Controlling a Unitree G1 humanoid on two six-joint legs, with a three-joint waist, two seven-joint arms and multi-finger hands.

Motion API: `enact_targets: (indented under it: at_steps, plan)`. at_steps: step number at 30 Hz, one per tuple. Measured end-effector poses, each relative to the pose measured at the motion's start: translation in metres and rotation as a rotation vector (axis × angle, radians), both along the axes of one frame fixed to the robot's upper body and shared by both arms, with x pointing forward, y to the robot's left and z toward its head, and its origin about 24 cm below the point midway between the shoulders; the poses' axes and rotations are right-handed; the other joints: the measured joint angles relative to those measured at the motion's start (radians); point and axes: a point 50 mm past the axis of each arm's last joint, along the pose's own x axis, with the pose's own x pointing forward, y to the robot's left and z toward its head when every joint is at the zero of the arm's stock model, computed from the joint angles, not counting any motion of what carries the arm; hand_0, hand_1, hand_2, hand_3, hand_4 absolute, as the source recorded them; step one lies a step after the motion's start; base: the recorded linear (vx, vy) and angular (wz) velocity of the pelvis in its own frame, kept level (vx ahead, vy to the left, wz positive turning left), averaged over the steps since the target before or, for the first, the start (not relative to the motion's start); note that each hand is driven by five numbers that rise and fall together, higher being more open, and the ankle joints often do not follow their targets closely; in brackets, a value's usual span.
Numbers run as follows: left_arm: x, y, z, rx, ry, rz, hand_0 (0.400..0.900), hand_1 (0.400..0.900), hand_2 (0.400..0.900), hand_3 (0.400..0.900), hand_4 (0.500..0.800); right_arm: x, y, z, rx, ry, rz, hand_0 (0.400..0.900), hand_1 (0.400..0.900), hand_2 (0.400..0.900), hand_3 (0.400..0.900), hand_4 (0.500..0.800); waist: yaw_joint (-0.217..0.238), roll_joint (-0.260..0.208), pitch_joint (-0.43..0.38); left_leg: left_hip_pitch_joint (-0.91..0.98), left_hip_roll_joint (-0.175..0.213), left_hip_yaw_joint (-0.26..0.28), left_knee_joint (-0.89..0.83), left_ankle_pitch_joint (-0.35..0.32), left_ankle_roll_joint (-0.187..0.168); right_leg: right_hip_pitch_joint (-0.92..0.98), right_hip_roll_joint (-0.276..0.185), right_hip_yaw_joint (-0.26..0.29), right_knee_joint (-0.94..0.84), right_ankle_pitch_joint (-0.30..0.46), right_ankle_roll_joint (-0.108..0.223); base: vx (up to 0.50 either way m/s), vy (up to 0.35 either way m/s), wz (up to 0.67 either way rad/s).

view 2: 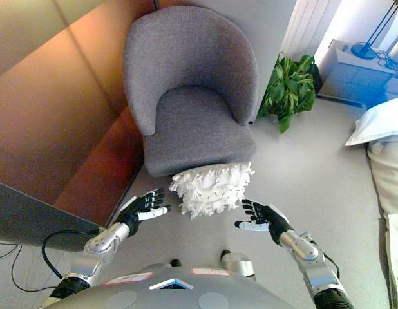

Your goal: Pick up the pillow and put it on the sofa.

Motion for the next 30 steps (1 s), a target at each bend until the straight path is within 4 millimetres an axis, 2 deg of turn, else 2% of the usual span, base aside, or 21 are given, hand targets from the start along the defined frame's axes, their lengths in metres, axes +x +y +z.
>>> enact_targets:
  at_steps: [10,12,13,14,16,18,19,22,23,24,25,26,27,28,29,30]
  plan:
    - [0.000,0.000,0.000,-0.002,-0.001,-0.001,0.900,0.900,0.900,0.900,0.800,0.000,0.000,0.000,0.004,0.001,0.003,0.900,0.900,0.900,0.900,0.800,0.000,0.001,0.000,-0.020,0.012,0.000,0.005,0.003,-0.009,-0.021,0.012,0.002,0.001,0.001,-0.003,-0.02,-0.100,-0.03]
    - [0.003,-0.001,0.001,-0.004,-0.008,-0.002,0.900,0.900,0.900,0.900,0.800,0.003,0.001,0.001,0.004,-0.008,0.005,0.900,0.900,0.900,0.900,0.800,0.001,-0.002,0.010,-0.053,0.018,0.001,0.050,-0.010,-0.016,-0.039,0.023,0.006,0.013,0.001,-0.004,-0.11,-0.170,-0.07]
    - [0.006,-0.001,0.002,-0.005,-0.016,-0.005,0.900,0.900,0.900,0.900,0.800,0.006,0.001,0.002,0.005,-0.018,0.008,0.900,0.900,0.900,0.900,0.800,0.002,-0.006,0.025,-0.072,0.021,-0.001,0.088,-0.022,-0.021,-0.043,0.021,0.013,0.016,0.000,-0.013,-0.10,-0.153,0.00]
    - [0.013,-0.001,0.005,0.000,-0.032,-0.012,0.900,0.900,0.900,0.900,0.800,0.013,0.002,0.005,0.006,-0.038,0.014,0.900,0.900,0.900,0.900,0.800,0.002,-0.018,0.059,-0.116,0.020,-0.009,0.186,-0.041,-0.035,-0.055,0.022,0.013,0.042,-0.007,-0.034,-0.06,-0.110,0.01]
    - [0.023,-0.001,0.009,0.008,-0.054,-0.030,0.900,0.900,0.900,0.900,0.800,0.026,0.003,0.010,0.004,-0.078,0.022,0.900,0.900,0.900,0.900,0.800,0.004,-0.042,0.113,-0.224,0.011,-0.020,0.388,-0.039,-0.041,-0.075,0.008,0.015,0.079,-0.012,-0.051,0.01,-0.042,-0.06]
    - [0.027,-0.010,0.009,-0.009,-0.058,-0.063,0.900,0.900,0.900,0.900,0.800,0.033,-0.003,0.016,-0.017,-0.107,0.009,0.900,0.900,0.900,0.900,0.800,0.012,-0.027,0.145,-0.289,0.012,-0.065,0.516,-0.030,-0.049,-0.077,0.011,0.018,0.084,-0.004,-0.065,0.09,-0.009,-0.09]
    - [0.027,-0.016,0.008,-0.025,-0.058,-0.071,0.900,0.900,0.900,0.900,0.800,0.035,-0.006,0.017,-0.022,-0.117,-0.006,0.900,0.900,0.900,0.900,0.800,0.008,-0.028,0.150,-0.319,0.009,-0.071,0.546,-0.024,-0.054,-0.087,0.005,0.020,0.087,-0.002,-0.068,0.11,0.000,-0.10]
    - [0.028,-0.024,0.008,-0.058,-0.062,-0.068,0.900,0.900,0.900,0.900,0.800,0.041,-0.007,0.021,-0.035,-0.141,-0.011,0.900,0.900,0.900,0.900,0.800,0.003,-0.014,0.145,-0.321,-0.021,-0.083,0.439,-0.051,-0.035,-0.151,-0.026,0.021,0.111,-0.002,-0.063,0.24,0.074,-0.27]
    - [0.029,-0.028,0.007,-0.076,-0.060,-0.064,0.900,0.900,0.900,0.900,0.800,0.041,-0.010,0.022,-0.052,-0.145,-0.001,0.900,0.900,0.900,0.900,0.800,0.001,0.036,0.130,-0.300,0.007,-0.106,0.297,-0.086,-0.006,-0.166,0.013,0.016,0.123,0.001,-0.051,0.24,0.104,-0.28]
    - [0.032,-0.030,0.009,-0.084,-0.079,-0.063,0.900,0.900,0.900,0.900,0.800,0.044,-0.014,0.024,-0.065,-0.155,0.003,0.900,0.900,0.900,0.900,0.800,0.012,0.077,0.145,-0.288,0.051,-0.091,0.229,-0.019,-0.042,-0.221,0.048,0.004,0.275,-0.058,-0.055,0.25,0.104,-0.41]
    - [0.037,-0.024,0.011,-0.061,-0.091,-0.051,0.900,0.900,0.900,0.900,0.800,0.044,-0.008,0.019,-0.053,-0.140,-0.005,0.900,0.900,0.900,0.900,0.800,0.030,0.053,0.161,-0.285,0.058,-0.054,0.231,-0.017,-0.045,-0.260,0.043,-0.003,0.408,-0.138,-0.070,0.26,0.099,-0.53]
    - [0.042,-0.019,0.016,-0.038,-0.109,-0.050,0.900,0.900,0.900,0.900,0.800,0.039,-0.004,0.015,-0.049,-0.120,0.014,0.900,0.900,0.900,0.900,0.800,0.031,0.021,0.161,-0.298,0.058,-0.032,0.262,-0.013,-0.055,-0.256,0.037,-0.009,0.444,-0.217,-0.095,0.24,0.097,-0.60]
    - [0.046,-0.020,0.017,-0.038,-0.119,-0.043,0.900,0.900,0.900,0.900,0.800,0.041,-0.006,0.015,-0.056,-0.120,0.010,0.900,0.900,0.900,0.900,0.800,0.035,0.025,0.180,-0.343,0.065,-0.045,0.328,-0.023,-0.072,-0.248,0.056,0.018,0.412,-0.207,-0.100,0.23,0.125,-0.65]
    - [0.046,-0.020,0.017,-0.039,-0.120,-0.039,0.900,0.900,0.900,0.900,0.800,0.044,-0.005,0.014,-0.058,-0.124,-0.001,0.900,0.900,0.900,0.900,0.800,0.047,0.024,0.180,-0.386,0.062,-0.056,0.349,-0.028,-0.081,-0.238,0.078,0.077,0.360,-0.177,-0.105,0.26,0.170,-0.58]
    - [0.048,-0.023,0.017,-0.047,-0.125,-0.044,0.900,0.900,0.900,0.900,0.800,0.047,-0.006,0.015,-0.065,-0.137,-0.012,0.900,0.900,0.900,0.900,0.800,0.062,0.012,0.186,-0.398,0.046,-0.057,0.290,-0.019,-0.070,-0.214,0.075,0.109,0.279,-0.131,-0.093,0.31,0.206,-0.38]
    - [0.048,-0.026,0.017,-0.051,-0.126,-0.050,0.900,0.900,0.900,0.900,0.800,0.052,-0.007,0.018,-0.069,-0.151,-0.010,0.900,0.900,0.900,0.900,0.800,0.079,0.013,0.185,-0.398,0.046,-0.061,0.219,-0.008,-0.059,-0.196,0.074,0.139,0.218,-0.101,-0.095,0.40,0.219,-0.25]
